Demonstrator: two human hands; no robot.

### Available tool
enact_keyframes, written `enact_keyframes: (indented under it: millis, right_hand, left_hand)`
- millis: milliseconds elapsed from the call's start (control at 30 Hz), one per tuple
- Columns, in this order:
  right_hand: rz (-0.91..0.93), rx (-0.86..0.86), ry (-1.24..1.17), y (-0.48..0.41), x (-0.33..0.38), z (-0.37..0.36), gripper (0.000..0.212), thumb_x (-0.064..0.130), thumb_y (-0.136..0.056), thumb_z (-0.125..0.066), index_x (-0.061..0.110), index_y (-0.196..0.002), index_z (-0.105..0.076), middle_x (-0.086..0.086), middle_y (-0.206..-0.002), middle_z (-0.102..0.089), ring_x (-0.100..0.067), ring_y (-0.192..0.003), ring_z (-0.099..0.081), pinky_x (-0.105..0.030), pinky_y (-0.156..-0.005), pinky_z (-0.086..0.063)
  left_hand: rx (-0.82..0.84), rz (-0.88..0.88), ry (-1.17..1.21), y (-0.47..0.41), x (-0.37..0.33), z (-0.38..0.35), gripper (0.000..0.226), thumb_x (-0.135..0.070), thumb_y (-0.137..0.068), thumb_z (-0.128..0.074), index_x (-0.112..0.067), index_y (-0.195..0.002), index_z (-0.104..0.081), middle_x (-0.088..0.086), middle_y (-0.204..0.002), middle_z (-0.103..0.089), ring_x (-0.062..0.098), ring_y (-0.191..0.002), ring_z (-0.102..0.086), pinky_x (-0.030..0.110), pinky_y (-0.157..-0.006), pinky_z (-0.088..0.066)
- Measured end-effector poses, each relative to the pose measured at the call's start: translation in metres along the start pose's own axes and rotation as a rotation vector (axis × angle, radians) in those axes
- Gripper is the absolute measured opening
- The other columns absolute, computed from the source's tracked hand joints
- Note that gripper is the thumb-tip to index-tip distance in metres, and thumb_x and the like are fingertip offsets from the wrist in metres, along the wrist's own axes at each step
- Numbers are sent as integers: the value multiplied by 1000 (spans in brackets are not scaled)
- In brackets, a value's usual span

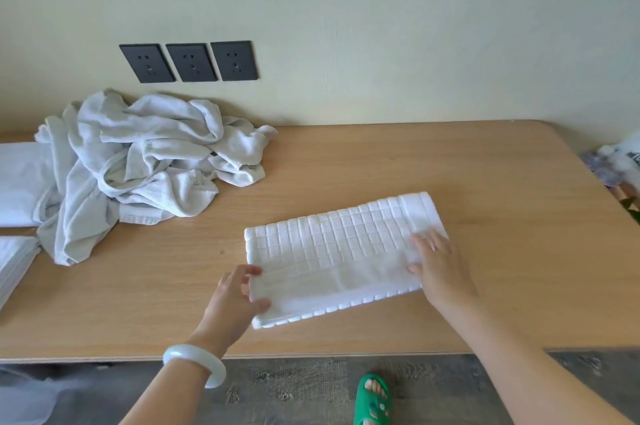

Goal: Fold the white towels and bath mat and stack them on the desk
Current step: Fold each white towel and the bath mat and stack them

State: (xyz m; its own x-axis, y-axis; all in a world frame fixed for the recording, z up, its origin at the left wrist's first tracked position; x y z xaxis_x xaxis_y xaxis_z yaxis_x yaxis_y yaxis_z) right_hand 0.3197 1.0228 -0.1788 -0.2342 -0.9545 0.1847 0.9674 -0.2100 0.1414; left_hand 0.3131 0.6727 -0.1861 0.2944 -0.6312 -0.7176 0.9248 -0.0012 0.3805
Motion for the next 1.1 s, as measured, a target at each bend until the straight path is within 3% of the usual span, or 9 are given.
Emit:
enact_keyframes:
  millis: [100,200,333,500,667,767,833,933,1100]
  right_hand:
    - [-23,-103,71,-43,14,25,60,27,-98,-48,18,-151,-22,-9,-161,-3,-33,-147,-6,-48,-117,-15]
    - [-120,-189,-89,-38,40,40,61,37,-96,-50,15,-148,-26,-9,-160,-9,-33,-145,-14,-48,-113,-26]
    - [-153,-18,-225,5,57,3,64,47,-97,-43,20,-151,-19,-7,-161,-4,-32,-145,-13,-44,-114,-27]
    - [-72,-14,-176,18,36,-31,67,49,-98,-36,25,-154,-10,-7,-162,5,-26,-148,2,-38,-119,-13]
    - [54,-59,-193,16,31,-38,66,62,-91,-1,34,-151,1,8,-159,19,-11,-146,18,-30,-116,-2]
    - [68,-59,-392,12,32,-47,58,47,-99,-22,35,-151,-1,15,-157,23,-1,-142,25,-27,-117,3]
    - [-34,-133,-715,15,36,-48,64,24,-99,-45,33,-152,-11,18,-159,11,3,-144,13,-30,-120,-3]
    - [-369,-320,-1139,22,29,-43,67,5,-81,-66,34,-134,-37,22,-138,-36,-9,-130,-35,-37,-109,-35]
    - [-579,-181,-1132,17,28,-55,54,6,-69,-74,20,-116,-52,1,-111,-48,-22,-96,-56,-47,-83,-54]
  left_hand:
    - [13,28,-140,12,-16,-26,52,-28,-82,-73,-27,-126,-44,0,-118,-45,14,-89,-59,26,-74,-50]
    - [139,-17,-176,35,-43,-72,58,-36,-88,-62,-24,-137,-34,-2,-119,-37,2,-85,-55,19,-66,-47]
    - [421,-148,-58,54,-76,-118,64,-34,-89,-61,-30,-146,-34,-9,-118,-44,4,-100,-54,21,-90,-49]
    - [175,-149,-169,27,-77,-91,47,-21,-96,-55,-32,-140,-43,-8,-117,-43,8,-106,-50,26,-98,-48]
    - [126,-175,-229,8,-66,-76,41,-19,-90,-62,-41,-123,-48,-10,-112,-34,8,-110,-38,20,-92,-39]
    - [86,-146,-109,2,-67,-76,48,-25,-88,-66,-34,-127,-39,-9,-121,-39,9,-113,-45,25,-96,-43]
    - [6,-198,-218,2,-72,-75,53,-27,-92,-61,-32,-137,-32,-9,-128,-32,8,-114,-37,28,-103,-38]
    - [-93,-384,-430,7,-81,-76,54,-23,-96,-52,-29,-143,-25,-10,-138,-24,7,-118,-29,27,-106,-31]
    - [-30,-104,-144,-5,-63,-64,57,-28,-89,-67,-27,-138,-37,-11,-119,-43,9,-112,-43,32,-105,-40]
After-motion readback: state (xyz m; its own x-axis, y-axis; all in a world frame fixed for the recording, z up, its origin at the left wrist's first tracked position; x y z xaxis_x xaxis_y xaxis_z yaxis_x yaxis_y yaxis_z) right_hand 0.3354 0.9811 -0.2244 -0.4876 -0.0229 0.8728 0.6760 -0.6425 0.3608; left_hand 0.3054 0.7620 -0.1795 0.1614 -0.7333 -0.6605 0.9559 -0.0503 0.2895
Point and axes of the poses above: each hand's wrist, its own y-axis away from the middle knuckle, its own z-axis out of the back of the hand, x = y × z, the point moved 5 cm from there along -y, towards the middle knuckle
